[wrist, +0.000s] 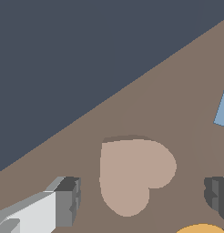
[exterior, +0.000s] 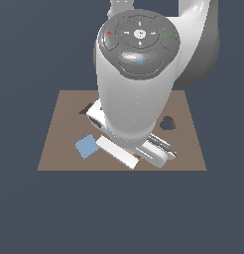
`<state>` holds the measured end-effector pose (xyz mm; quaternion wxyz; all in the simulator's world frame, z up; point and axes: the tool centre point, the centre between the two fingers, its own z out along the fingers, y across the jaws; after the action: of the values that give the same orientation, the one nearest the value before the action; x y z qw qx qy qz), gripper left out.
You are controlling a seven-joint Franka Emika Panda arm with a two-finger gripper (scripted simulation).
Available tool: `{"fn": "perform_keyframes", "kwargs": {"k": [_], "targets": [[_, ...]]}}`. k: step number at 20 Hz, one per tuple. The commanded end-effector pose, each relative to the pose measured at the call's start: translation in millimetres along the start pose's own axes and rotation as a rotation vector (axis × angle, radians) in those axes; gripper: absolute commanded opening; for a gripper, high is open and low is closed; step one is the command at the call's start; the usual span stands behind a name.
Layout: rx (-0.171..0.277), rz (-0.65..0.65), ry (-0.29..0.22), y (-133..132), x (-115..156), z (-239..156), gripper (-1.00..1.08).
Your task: Insert a designated object into the corresponding slot on a board.
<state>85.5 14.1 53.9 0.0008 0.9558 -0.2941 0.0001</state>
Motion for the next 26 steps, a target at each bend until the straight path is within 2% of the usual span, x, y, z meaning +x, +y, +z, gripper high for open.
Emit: {"fn": "perform_keyframes", "kwargs": {"k": [1,15,16,26], "targets": [[0.001,0.016,0.000,-1.5,2.4,2.9,1.00],[0.001,0.022,-0.001,-1.6,3.3,24.0,1.00],[0.001,0.022,-0.001,-1.6,3.3,24.0,-1.00],[0.002,0.021,-0.001,-2.2,3.1,23.4,-1.00]]}}
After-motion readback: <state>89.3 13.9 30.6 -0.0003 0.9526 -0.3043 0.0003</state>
